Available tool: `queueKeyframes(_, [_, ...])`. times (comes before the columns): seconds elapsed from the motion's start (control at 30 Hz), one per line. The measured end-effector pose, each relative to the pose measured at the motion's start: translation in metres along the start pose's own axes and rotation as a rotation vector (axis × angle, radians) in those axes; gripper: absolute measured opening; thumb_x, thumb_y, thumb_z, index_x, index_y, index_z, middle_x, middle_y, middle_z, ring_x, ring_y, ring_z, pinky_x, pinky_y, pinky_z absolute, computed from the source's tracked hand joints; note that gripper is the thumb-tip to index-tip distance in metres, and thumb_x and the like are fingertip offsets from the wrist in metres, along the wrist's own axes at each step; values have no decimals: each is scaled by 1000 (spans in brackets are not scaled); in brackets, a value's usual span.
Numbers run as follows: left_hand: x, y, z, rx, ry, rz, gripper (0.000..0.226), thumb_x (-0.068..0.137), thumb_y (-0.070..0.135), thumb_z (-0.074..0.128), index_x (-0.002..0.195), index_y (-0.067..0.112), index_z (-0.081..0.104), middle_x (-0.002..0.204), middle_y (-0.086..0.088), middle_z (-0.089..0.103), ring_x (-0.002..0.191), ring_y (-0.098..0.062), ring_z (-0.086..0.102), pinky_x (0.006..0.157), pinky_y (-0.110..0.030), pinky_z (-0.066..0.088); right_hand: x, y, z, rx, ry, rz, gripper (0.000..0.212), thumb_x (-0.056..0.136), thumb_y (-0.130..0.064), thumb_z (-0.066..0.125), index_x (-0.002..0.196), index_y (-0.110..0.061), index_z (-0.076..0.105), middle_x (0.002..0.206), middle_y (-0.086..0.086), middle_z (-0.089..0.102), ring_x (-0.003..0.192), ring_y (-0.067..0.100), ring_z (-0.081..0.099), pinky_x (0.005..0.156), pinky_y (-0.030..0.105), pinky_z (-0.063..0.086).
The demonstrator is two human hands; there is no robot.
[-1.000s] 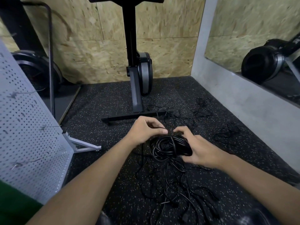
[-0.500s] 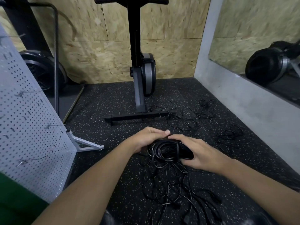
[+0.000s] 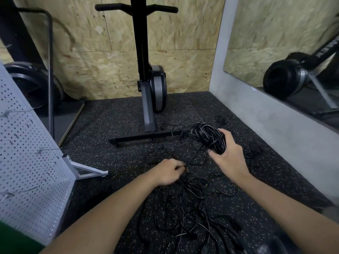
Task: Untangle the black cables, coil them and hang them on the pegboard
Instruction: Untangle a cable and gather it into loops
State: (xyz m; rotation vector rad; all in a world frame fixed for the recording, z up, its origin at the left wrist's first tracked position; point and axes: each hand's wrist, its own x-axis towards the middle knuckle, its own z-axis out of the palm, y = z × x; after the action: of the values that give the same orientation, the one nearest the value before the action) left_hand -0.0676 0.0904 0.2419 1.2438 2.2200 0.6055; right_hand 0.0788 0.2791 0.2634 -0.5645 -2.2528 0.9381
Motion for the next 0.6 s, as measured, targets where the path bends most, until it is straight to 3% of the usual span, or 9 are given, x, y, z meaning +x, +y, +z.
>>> queueKeyframes(0.07, [-3,19,3,93,28,104,36,110,38,45,127,16,68,105,-6,73,74,-13,62,72,-28,50,5,6,-2,-61,30,66,71,86,-16,79,146,-27,41,102,-11,69,90,4,66,80,23,53])
queueKeyframes(0.17, [-8,44,-2,253,131,237,30,110,41,46,97,21,64,76,4,63,66,-12,57,65,-34,46,9,21,-5,-342,-65,107,73,87,-21,78,146,-28,35,106,1,71,91,24,69,81,44,58])
queueKeyframes(0.27, [-13,55,-12,456,227,321,34,111,39,43,96,17,65,76,3,62,67,-16,56,65,-34,45,6,29,0,-581,-257,95,64,90,-18,75,141,-23,37,117,7,69,101,31,67,83,43,56])
queueKeyframes(0.4, [-18,50,-27,533,346,367,34,111,40,43,97,19,66,84,3,68,75,-20,64,72,-41,57,8,25,4,-654,-372,38,64,91,-15,74,144,-21,38,131,5,63,113,29,63,89,42,54])
queueKeyframes(0.5, [-19,41,-35,435,467,400,30,107,43,52,100,22,72,90,9,71,82,-14,66,74,-41,57,3,16,-2,-607,-523,-164,72,90,-14,75,150,-26,37,134,2,61,120,24,59,97,41,52])
queueKeyframes(0.6, [-19,30,-38,154,535,326,19,96,46,70,94,29,79,87,15,74,81,-5,68,75,-37,58,-13,-1,1,-606,-693,-403,78,95,-22,72,158,-20,26,132,0,58,121,19,57,97,33,48])
